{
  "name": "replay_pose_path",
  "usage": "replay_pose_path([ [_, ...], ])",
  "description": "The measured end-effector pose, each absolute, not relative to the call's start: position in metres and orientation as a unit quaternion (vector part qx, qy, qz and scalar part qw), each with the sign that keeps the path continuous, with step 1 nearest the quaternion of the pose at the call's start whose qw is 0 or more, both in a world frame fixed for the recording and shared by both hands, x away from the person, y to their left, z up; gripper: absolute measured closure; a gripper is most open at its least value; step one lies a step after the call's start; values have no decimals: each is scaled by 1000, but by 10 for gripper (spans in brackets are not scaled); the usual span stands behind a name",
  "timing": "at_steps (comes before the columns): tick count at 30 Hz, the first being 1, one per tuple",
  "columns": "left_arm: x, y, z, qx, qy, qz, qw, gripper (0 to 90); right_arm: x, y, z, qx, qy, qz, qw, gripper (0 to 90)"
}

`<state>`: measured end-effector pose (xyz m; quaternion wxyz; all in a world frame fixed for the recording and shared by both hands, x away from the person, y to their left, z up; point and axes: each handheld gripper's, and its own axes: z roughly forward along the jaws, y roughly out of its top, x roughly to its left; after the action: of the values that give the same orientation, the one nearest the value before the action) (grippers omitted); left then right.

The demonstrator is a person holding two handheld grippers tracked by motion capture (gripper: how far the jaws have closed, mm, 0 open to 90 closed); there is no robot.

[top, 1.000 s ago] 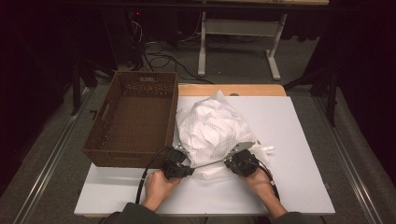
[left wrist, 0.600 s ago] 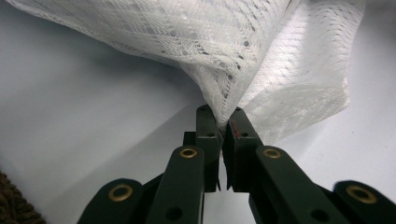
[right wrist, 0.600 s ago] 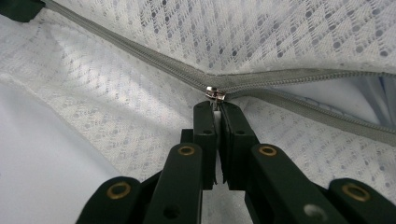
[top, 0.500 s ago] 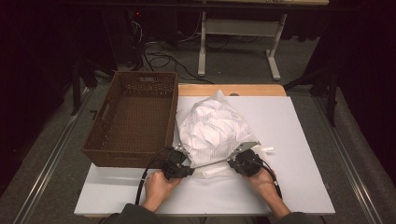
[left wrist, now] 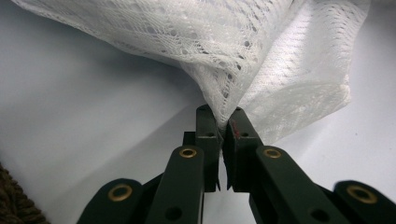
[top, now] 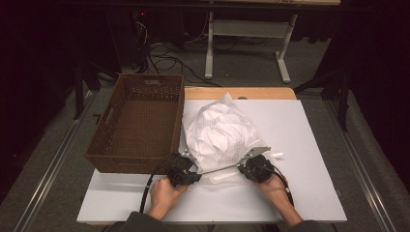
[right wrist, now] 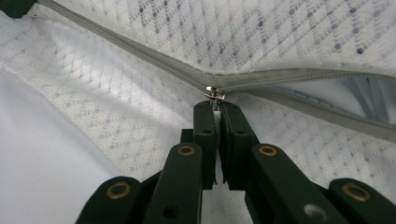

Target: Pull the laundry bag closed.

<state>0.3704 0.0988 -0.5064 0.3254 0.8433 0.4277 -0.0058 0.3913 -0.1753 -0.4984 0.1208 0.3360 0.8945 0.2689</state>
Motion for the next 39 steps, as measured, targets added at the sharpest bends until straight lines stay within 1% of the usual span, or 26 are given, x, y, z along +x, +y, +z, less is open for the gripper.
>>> replay_pose_path([
  [6, 371, 99, -507, 843, 427, -7, 327, 850, 393, -178, -499, 338, 894, 273, 114, 867],
  [23, 370, 99, -507, 841, 431, -6, 327, 850, 392, -179, -499, 334, 894, 275, 117, 867],
  [30, 368, 97, -506, 843, 429, 5, 324, 850, 392, -178, -499, 334, 894, 273, 121, 867],
  [39, 368, 98, -506, 843, 429, 4, 325, 851, 391, -180, -499, 337, 891, 273, 131, 867],
])
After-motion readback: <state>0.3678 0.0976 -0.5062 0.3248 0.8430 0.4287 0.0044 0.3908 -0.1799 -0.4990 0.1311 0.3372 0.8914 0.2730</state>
